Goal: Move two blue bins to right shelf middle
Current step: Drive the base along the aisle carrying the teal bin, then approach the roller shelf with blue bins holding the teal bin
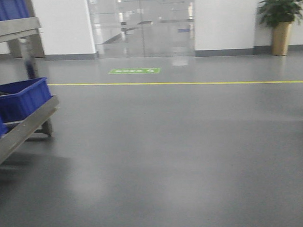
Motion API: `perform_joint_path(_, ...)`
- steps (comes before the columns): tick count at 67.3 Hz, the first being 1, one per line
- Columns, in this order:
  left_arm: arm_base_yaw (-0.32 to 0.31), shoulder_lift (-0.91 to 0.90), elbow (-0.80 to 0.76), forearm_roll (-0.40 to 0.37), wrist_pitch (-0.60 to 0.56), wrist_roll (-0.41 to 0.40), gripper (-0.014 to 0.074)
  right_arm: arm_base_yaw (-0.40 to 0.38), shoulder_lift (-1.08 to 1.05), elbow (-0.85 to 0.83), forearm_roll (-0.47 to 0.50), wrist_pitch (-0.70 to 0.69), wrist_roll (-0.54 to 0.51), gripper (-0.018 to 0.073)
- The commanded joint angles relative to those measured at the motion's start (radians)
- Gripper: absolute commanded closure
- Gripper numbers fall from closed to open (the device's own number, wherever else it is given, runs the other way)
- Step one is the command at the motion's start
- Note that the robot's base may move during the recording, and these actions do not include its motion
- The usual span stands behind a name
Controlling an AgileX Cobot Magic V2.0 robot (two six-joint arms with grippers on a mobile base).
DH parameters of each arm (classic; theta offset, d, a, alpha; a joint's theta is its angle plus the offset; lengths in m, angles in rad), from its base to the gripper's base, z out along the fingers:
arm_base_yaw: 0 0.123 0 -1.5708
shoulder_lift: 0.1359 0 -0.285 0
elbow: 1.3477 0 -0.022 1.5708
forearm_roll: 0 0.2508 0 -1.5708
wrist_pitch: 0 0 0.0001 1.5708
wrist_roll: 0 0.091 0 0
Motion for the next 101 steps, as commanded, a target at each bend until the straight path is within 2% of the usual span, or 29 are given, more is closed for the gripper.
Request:
perform_joint_path(1,-0.005,-0.011,-0.014,-0.001,-0.091,0.008,0.0707,0.009,-0.018,-0.017,0.013,-0.138,-0.009,0.0724)
perform_joint_path(101,-0.005,-0.011,-0.014,-0.001,-0.091,0.008,0.0707,0.009,-0.018,-0.017,0.013,-0.148,-0.009,0.0724)
